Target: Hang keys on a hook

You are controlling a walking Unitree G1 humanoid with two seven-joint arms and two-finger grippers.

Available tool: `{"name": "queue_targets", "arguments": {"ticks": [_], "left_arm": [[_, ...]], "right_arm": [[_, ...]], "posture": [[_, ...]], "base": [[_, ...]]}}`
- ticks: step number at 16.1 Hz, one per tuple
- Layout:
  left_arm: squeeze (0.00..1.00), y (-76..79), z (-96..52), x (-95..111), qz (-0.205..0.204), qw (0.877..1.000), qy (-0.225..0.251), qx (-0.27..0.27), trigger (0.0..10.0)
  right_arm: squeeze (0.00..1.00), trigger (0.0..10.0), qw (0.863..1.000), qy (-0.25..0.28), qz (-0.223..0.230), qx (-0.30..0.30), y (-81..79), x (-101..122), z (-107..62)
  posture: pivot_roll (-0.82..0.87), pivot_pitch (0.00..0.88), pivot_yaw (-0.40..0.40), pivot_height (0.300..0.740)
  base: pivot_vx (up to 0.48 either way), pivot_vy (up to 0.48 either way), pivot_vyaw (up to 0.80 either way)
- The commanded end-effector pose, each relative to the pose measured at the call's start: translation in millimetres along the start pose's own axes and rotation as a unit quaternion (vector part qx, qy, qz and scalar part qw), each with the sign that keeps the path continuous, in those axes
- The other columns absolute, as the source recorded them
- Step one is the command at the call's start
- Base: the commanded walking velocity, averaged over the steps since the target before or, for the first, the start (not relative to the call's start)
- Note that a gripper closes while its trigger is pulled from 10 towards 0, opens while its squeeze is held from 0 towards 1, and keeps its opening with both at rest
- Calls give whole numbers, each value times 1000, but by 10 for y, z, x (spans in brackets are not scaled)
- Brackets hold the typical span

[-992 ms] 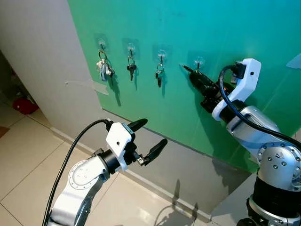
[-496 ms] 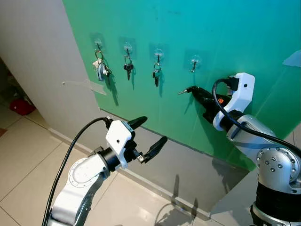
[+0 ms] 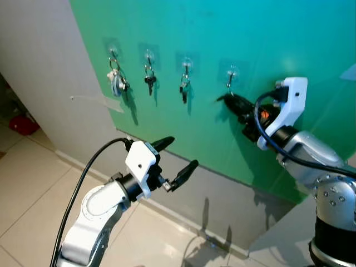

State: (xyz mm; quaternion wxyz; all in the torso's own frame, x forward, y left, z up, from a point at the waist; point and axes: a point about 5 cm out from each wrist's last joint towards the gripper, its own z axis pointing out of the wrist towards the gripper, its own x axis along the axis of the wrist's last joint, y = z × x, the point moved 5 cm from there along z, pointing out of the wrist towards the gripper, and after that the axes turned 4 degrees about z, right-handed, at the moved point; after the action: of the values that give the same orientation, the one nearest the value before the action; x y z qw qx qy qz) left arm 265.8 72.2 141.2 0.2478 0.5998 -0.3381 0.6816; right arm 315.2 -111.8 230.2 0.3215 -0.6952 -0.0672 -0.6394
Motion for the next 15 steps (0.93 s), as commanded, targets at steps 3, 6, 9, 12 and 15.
{"name": "queue_targets", "arguments": {"ticks": [3,6,9,12,15], "left_arm": [[0,5,-14,30,6,1000,0,-2,10000],[0,14,-19,27,5,1000,-1,-4,10000],[0,32,-19,24,3,1000,-1,-6,10000],[0,46,-24,19,2,1000,-2,-7,10000],[0,48,-31,19,1,1000,-2,-6,10000]], "right_arm": [[0,10000,999,29,14,43,-160,115,-10],[0,10000,997,33,43,61,-210,105,-39],[0,10000,995,31,82,57,-183,94,-62],[0,10000,986,30,155,47,-145,80,-60],[0,10000,977,26,205,53,-179,68,-41]], "posture": [[-87,0,44,740],[-86,0,45,740],[-88,0,44,740],[-87,0,42,740],[-87,0,41,740]], "base": [[0,0,0],[0,0,0],[0,0,0],[0,0,0],[0,0,0]]}}
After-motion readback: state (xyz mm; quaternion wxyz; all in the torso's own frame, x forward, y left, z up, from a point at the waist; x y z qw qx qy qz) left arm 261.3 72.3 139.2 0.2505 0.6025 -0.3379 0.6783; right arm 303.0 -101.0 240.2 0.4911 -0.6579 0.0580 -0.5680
